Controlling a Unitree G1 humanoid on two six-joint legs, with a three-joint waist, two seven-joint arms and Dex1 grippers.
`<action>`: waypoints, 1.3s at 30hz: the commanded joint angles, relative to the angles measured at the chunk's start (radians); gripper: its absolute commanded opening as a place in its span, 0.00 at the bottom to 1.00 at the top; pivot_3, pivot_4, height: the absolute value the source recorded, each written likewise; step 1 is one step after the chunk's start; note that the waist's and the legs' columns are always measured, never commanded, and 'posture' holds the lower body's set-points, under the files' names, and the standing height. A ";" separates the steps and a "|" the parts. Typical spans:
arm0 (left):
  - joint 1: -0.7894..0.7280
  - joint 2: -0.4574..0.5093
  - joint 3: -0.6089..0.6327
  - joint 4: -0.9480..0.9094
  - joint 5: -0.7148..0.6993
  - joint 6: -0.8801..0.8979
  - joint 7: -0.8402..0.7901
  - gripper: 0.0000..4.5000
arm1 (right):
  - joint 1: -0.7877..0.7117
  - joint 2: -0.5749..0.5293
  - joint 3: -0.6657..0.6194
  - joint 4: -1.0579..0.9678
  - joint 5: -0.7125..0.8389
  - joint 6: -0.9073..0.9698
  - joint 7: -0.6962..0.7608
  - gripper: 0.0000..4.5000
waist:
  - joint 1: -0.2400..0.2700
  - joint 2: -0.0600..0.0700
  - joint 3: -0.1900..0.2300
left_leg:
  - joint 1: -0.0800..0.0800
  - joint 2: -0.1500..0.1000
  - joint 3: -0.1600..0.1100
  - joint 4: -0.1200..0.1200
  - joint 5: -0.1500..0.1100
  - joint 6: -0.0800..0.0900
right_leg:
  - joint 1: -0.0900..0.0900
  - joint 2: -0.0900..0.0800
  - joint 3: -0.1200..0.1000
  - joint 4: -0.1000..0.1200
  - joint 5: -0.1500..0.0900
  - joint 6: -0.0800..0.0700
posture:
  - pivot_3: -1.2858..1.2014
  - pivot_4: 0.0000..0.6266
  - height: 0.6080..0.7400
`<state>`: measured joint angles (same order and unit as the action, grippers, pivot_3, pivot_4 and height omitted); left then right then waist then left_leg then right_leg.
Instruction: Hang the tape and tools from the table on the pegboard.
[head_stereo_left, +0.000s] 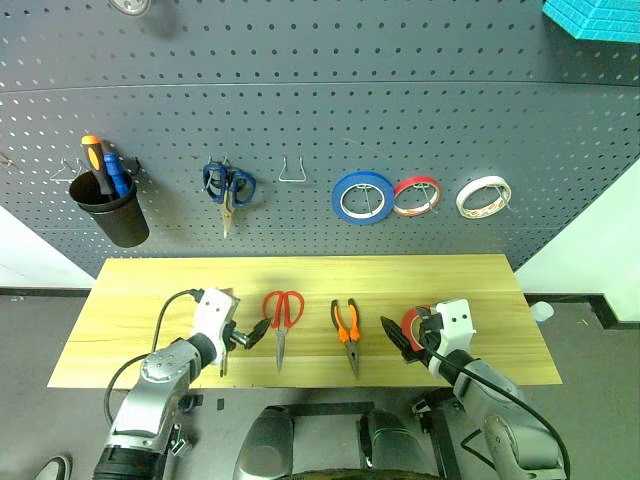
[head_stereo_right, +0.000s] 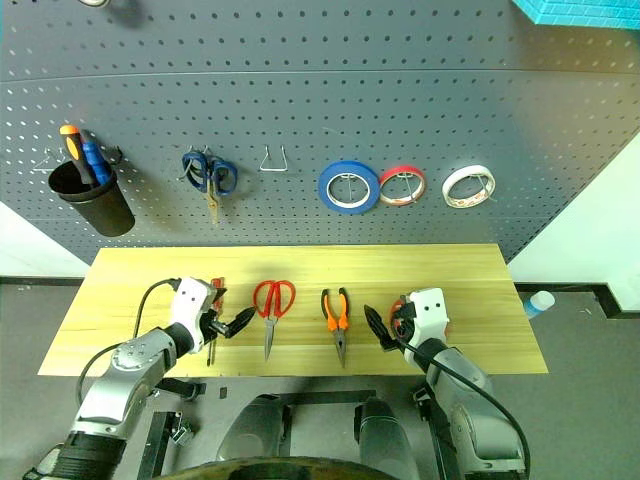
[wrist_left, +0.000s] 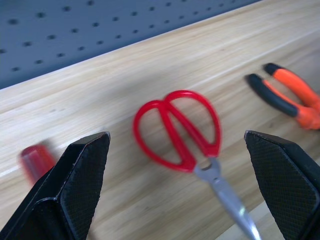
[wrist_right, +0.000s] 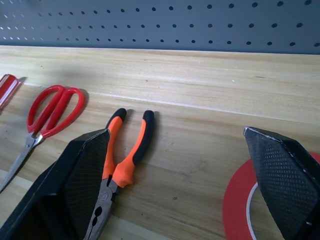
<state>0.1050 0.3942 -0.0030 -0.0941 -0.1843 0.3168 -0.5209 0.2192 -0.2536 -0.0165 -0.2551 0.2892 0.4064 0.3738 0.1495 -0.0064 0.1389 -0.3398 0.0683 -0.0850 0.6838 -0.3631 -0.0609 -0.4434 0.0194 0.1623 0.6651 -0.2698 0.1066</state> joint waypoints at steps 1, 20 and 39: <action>0.038 0.025 0.015 -0.052 -0.007 -0.012 -0.022 1.00 | 0.017 -0.004 -0.021 -0.033 -0.011 -0.022 -0.017 0.99 | 0.000 0.000 0.000 | 0.000 0.000 0.000 0.000 0.000 0.000 | 0.000 0.000 0.000 0.000 0.000 0.000 | 0.65 0.15 0.52; -0.094 0.031 -0.155 -0.030 -0.014 0.022 -0.191 1.00 | -0.104 0.082 0.085 0.078 -0.119 0.003 -0.127 0.99 | -0.006 0.002 0.025 | 0.000 0.000 0.000 0.000 0.000 0.000 | -0.001 0.000 0.000 0.000 0.000 -0.001 | 0.63 0.27 0.52; -0.019 0.060 -0.177 -0.151 -0.037 0.094 -0.201 1.00 | -0.052 0.097 0.086 -0.001 -0.215 0.071 -0.250 0.99 | -0.032 0.004 0.078 | -0.017 0.000 0.000 0.000 -0.001 0.003 | -0.019 0.000 0.000 0.003 0.000 -0.002 | 0.63 0.35 0.52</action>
<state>0.0836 0.4475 -0.1922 -0.2115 -0.2085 0.4074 -0.7168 0.1558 -0.1606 0.0712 -0.2037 0.0823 0.4654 0.1344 0.1178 -0.0023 0.2166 -0.3565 0.0684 -0.0850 0.6839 -0.3645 -0.0583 -0.4621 0.0191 0.1623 0.6675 -0.2700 0.1047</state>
